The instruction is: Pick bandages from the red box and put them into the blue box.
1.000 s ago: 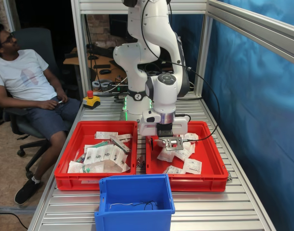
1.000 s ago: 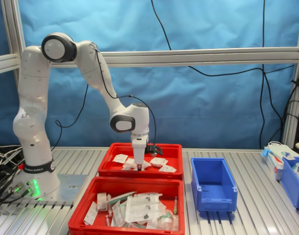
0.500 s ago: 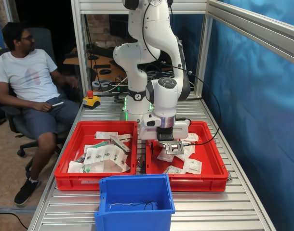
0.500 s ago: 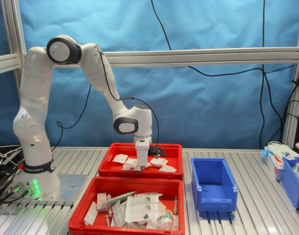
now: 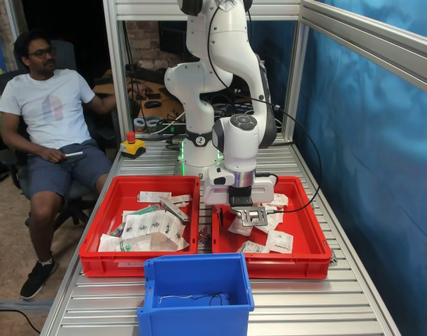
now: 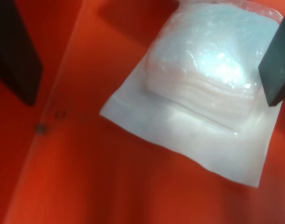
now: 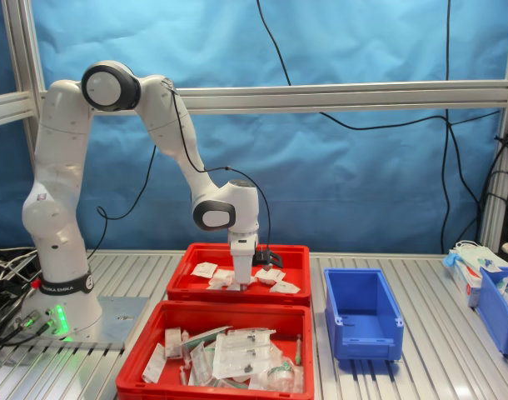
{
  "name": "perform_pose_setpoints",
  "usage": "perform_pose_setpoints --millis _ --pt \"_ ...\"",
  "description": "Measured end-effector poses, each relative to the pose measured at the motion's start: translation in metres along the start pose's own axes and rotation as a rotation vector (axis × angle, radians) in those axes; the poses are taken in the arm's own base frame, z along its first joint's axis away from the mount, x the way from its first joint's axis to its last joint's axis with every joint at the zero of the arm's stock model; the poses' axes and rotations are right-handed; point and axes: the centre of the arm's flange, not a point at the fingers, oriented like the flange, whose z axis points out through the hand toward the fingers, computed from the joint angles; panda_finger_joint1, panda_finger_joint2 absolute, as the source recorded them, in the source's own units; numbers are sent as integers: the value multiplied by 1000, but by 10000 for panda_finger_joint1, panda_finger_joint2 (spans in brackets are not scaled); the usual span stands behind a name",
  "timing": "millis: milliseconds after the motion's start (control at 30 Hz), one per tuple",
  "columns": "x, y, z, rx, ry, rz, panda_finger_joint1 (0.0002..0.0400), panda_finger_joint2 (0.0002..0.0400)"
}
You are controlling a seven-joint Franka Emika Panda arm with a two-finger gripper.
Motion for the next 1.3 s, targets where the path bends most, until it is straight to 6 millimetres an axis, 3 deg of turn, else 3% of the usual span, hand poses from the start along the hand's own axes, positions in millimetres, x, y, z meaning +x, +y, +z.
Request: perform_pose_setpoints --millis 1300 --pt "-3 -3 10 -8 -5 -8 400 400"
